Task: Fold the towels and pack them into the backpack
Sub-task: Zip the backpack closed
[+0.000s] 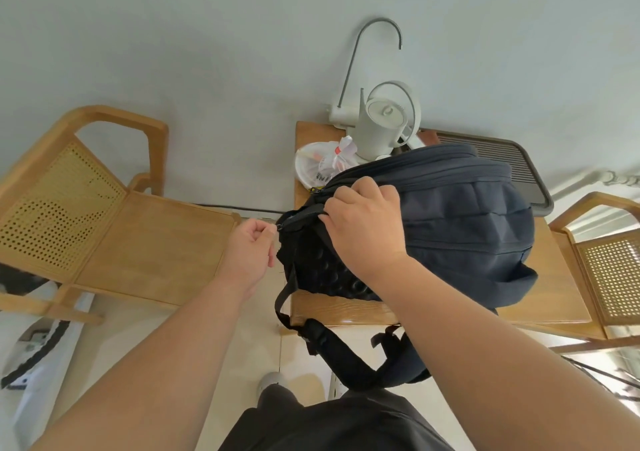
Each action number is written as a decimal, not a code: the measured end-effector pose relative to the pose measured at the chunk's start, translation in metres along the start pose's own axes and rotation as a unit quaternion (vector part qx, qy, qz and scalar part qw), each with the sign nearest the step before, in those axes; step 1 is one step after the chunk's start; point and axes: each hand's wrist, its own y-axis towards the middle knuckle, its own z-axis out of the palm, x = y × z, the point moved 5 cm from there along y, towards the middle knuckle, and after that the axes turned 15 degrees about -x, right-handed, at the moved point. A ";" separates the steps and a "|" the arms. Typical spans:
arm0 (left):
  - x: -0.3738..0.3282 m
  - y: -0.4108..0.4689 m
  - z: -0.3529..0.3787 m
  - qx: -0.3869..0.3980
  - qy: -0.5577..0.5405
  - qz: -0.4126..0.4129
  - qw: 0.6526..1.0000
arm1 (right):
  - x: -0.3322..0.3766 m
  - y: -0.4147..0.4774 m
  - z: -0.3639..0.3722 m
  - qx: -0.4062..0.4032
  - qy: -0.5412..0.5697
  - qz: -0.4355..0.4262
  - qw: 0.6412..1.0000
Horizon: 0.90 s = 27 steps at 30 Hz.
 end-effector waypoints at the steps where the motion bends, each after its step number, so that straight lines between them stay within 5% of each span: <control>1: 0.003 0.003 -0.001 -0.007 0.009 -0.006 1.000 | 0.003 -0.001 0.005 0.008 0.004 -0.001 1.000; 13: 0.018 0.011 -0.002 -0.102 0.108 -0.071 0.986 | 0.017 0.010 -0.019 0.115 0.142 -0.005 0.983; 17: -0.034 -0.003 0.001 -0.120 0.136 0.052 0.982 | -0.049 0.021 -0.056 0.020 0.091 0.053 0.994; 22: -0.136 -0.065 0.046 -0.002 0.145 0.307 0.941 | -0.140 -0.009 -0.036 0.219 0.012 0.236 0.947; 27: -0.157 -0.099 0.103 0.137 0.247 0.420 0.862 | -0.127 -0.040 -0.030 0.245 0.056 0.226 0.941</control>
